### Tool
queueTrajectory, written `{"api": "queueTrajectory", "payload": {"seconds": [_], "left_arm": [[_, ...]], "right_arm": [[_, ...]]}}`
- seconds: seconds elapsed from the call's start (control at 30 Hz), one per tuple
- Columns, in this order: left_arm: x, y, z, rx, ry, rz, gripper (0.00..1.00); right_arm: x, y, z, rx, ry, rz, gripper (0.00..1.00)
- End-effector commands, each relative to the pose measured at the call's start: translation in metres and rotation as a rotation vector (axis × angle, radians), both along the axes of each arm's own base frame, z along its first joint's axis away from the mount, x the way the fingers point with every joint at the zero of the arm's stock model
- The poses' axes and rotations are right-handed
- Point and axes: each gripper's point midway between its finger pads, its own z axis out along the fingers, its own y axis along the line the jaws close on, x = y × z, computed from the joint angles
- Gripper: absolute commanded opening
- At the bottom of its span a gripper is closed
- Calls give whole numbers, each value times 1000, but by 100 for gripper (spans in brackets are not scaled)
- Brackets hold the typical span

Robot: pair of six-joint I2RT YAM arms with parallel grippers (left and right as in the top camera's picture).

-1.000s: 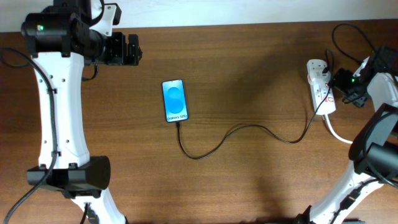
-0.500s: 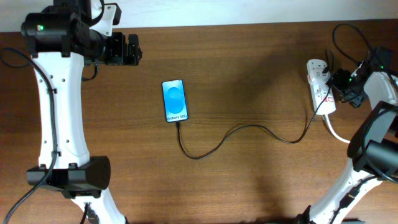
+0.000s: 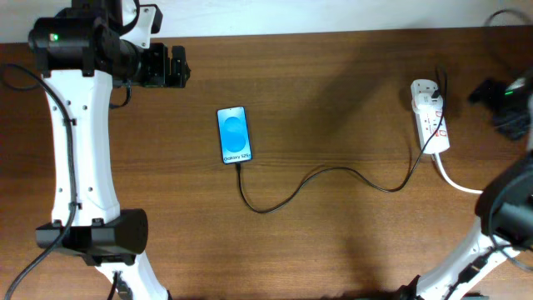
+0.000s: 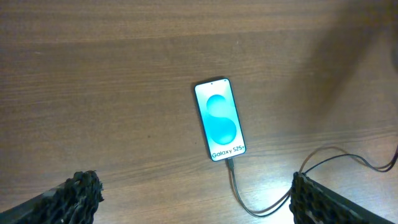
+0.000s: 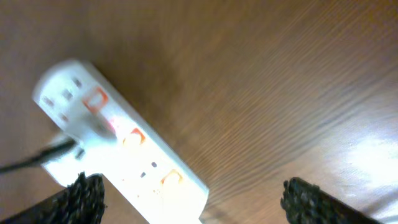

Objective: Plug charger to phone and switch on socket

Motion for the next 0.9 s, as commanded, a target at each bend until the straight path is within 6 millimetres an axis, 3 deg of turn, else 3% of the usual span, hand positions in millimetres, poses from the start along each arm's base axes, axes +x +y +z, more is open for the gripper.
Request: {"api": "queueTrajectory", "payload": {"seconds": [0.0, 0.07, 0.1, 0.17, 0.23, 0.3, 0.33, 0.4, 0.53, 0.67, 0.77, 0.87], "left_arm": [[-3, -1, 8, -3, -24, -18, 99], [-3, -1, 8, -3, -24, -18, 99], [-3, -1, 8, -3, -24, -18, 99], [-3, -1, 8, -3, -24, -17, 99], [-3, -1, 8, -3, -24, -18, 99], [-3, -1, 8, -3, -24, -18, 99], [-3, -1, 8, -3, -24, -18, 99], [-3, -1, 8, -3, -24, -18, 100], [-3, -1, 8, -3, -24, -18, 99], [-3, -1, 8, -3, -24, -18, 99], [-3, -1, 8, -3, -24, -18, 99], [-3, -1, 8, -3, -24, -18, 100]], "right_arm": [[-16, -5, 113, -130, -155, 26, 94], [-22, 33, 170, -148, -284, 223, 94], [-29, 72, 207, -142, -395, 375, 94], [-54, 125, 246, -142, -476, 501, 98], [-72, 173, 260, -99, -501, 617, 99], [-98, 230, 258, -30, -454, 757, 98], [-109, 250, 252, 21, -411, 797, 98], [-118, 274, 246, 77, -370, 836, 98], [-119, 274, 246, 66, -368, 854, 98], [-131, 325, 244, -31, -418, 1279, 98], [-131, 336, 249, -165, -447, 1337, 98], [-120, 325, 261, -273, -565, 1205, 98]]}}
